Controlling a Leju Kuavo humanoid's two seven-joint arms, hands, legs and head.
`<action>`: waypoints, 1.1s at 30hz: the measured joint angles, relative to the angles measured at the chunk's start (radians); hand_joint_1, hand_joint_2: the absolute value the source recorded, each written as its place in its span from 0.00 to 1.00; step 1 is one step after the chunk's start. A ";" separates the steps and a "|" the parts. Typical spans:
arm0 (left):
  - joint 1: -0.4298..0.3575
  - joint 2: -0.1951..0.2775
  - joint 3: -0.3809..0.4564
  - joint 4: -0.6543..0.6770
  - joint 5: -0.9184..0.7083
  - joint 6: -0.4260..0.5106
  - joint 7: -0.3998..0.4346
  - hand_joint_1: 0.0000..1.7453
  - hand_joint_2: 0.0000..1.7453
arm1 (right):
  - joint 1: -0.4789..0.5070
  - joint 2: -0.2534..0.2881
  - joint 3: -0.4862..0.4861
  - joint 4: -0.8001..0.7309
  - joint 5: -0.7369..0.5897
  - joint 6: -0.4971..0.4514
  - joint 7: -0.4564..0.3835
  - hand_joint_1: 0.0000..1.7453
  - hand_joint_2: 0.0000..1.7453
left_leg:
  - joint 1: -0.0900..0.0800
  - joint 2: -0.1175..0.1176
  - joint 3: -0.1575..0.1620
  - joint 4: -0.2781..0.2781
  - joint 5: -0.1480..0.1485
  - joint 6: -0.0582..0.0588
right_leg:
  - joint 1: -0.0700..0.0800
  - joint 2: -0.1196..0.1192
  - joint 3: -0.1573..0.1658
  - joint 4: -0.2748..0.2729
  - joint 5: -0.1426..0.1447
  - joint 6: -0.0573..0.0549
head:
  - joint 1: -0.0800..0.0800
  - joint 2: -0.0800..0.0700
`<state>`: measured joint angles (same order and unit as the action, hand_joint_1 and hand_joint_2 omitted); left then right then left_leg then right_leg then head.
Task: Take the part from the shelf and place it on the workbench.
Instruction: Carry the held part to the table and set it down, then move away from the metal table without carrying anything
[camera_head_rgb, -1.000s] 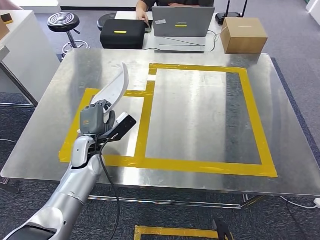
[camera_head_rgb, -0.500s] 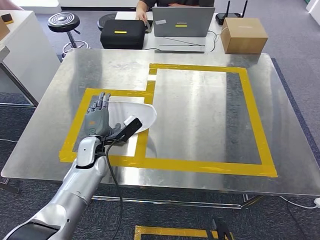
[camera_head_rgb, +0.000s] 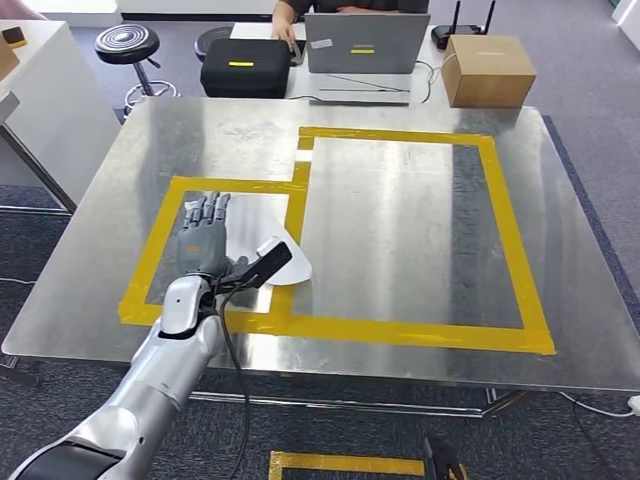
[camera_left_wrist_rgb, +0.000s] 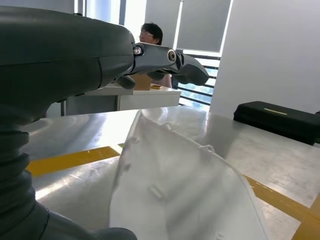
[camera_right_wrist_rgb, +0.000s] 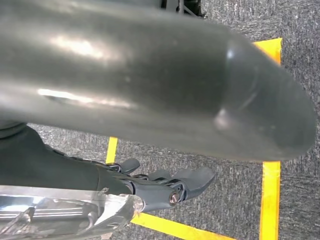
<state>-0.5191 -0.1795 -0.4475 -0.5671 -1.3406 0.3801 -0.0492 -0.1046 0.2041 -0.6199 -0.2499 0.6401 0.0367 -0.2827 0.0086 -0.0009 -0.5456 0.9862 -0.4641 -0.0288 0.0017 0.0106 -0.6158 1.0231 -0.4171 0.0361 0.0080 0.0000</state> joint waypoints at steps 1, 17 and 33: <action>0.000 0.000 0.000 0.000 -0.001 0.000 0.000 0.00 1.00 | 0.000 0.000 0.000 0.000 0.000 0.000 0.000 0.00 0.00 | 0.000 0.000 0.000 0.000 0.000 0.000 | 0.000 0.000 0.000 0.000 0.000 0.000 | 0.000 0.000; 0.118 0.008 0.125 -0.153 0.488 -0.054 -0.353 0.00 0.00 | 0.013 0.000 -0.001 0.000 -0.037 -0.018 -0.025 0.00 0.00 | 0.000 0.000 0.000 0.000 -0.001 0.001 | 0.000 0.001 0.000 0.000 0.000 0.000 | 0.000 0.000; 0.474 0.104 0.230 -0.623 0.587 0.065 -0.488 0.00 0.00 | 0.066 -0.012 -0.012 0.000 -0.075 -0.010 -0.073 0.00 0.00 | 0.010 0.005 0.006 -0.020 0.018 0.027 | -0.017 -0.003 -0.103 0.270 -0.143 0.045 | 0.007 0.000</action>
<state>-0.0446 -0.0754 -0.2178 -1.1904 -0.7537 0.4448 -0.5369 -0.0382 0.1924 -0.6322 -0.2495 0.5649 0.0262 -0.3557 0.0191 0.0045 -0.5393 0.9665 -0.4461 -0.0021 -0.0155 0.0078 -0.7189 1.2936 -0.5605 0.0814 0.0154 -0.0002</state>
